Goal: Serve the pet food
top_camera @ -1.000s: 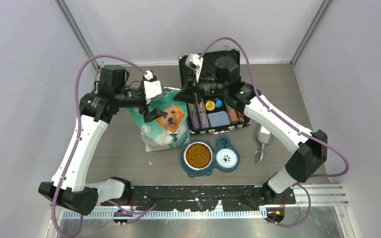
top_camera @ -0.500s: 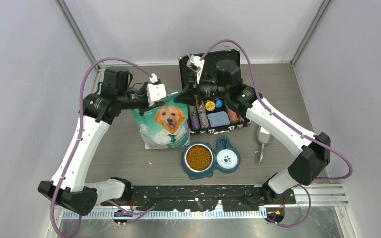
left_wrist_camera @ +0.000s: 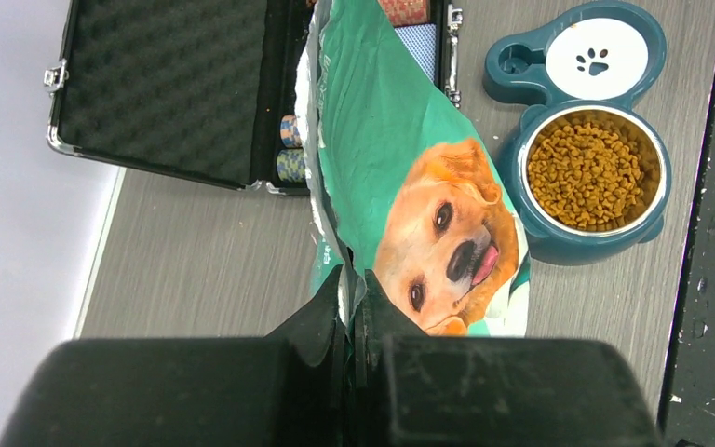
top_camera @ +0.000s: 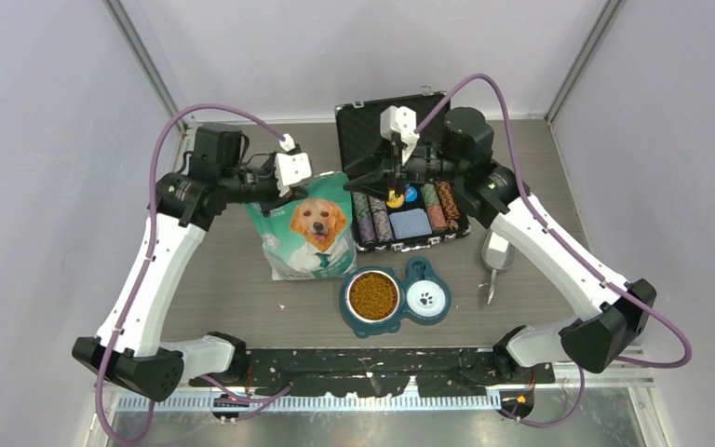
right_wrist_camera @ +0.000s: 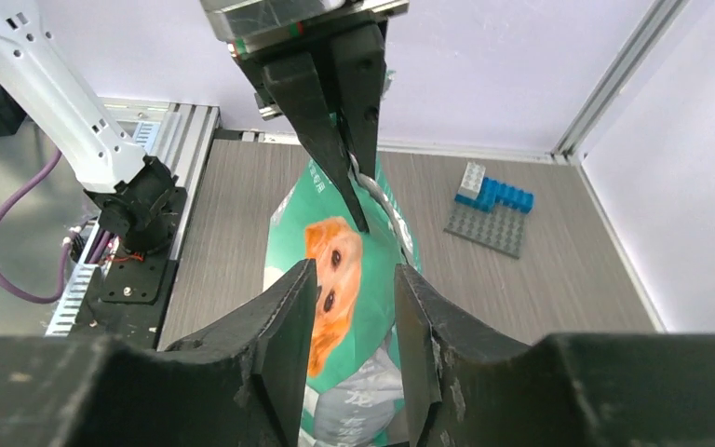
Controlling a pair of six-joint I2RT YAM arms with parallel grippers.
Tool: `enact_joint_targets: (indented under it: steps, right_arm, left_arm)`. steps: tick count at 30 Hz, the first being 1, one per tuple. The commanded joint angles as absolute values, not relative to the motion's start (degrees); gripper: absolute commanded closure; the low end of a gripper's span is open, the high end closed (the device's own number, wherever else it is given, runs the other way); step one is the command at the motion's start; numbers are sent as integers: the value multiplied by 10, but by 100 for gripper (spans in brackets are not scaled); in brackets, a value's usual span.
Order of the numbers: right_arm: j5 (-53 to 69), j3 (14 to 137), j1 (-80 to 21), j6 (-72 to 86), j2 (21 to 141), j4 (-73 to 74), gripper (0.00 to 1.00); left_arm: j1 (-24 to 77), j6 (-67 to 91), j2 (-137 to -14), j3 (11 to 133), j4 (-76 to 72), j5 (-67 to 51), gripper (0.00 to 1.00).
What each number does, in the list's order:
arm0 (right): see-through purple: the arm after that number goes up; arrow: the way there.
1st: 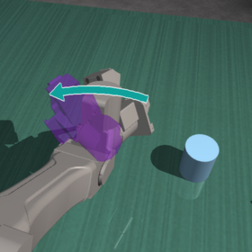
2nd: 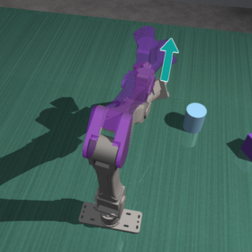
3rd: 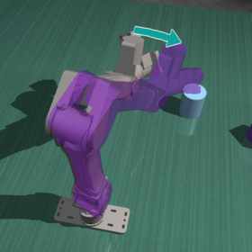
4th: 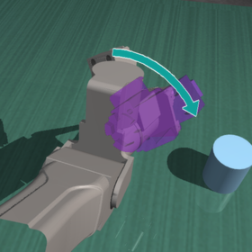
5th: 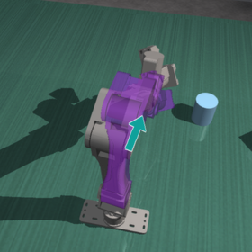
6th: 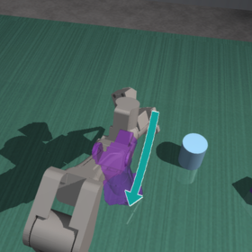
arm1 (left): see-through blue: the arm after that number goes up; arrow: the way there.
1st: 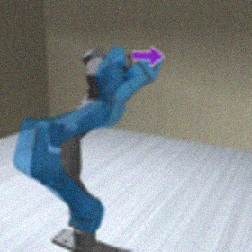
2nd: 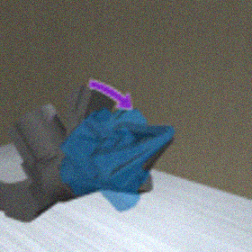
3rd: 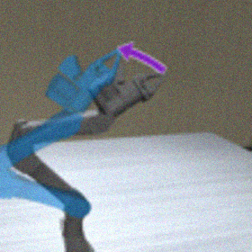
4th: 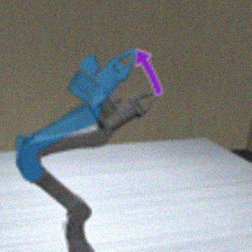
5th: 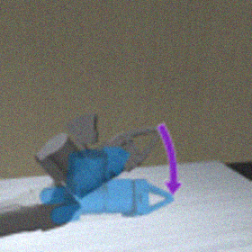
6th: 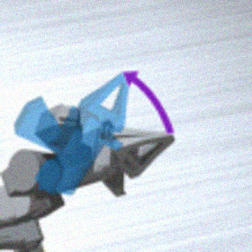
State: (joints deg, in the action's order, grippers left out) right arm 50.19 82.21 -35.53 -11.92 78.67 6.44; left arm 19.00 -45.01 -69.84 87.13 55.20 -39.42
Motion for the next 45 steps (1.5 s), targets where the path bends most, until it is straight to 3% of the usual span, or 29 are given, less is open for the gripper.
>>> enact_joint_targets:
  steps: [1, 8, 18, 22, 27, 33, 45]
  right_arm:
    - [530, 839, -358, -159, 802, 52, 56]
    - [541, 868, -361, -222, 828, 121, 47]
    - [493, 875, -375, -223, 848, 112, 46]
    - [468, 869, -375, -215, 845, 102, 36]
    - [438, 853, -375, -211, 834, 79, 31]
    - [523, 854, -377, -217, 841, 83, 39]
    - [532, 881, -381, -210, 867, 96, 57]
  left_arm:
    - [186, -436, -701, 891, 573, -412, 100]
    - [187, -426, -706, 901, 578, -430, 100]
    - [187, -431, -715, 913, 595, -446, 100]
    - [187, -430, -722, 917, 599, -453, 100]
    - [186, -435, -728, 925, 611, -458, 100]
    - [187, -429, -740, 942, 628, -463, 100]
    - [187, -425, -736, 940, 620, -466, 100]
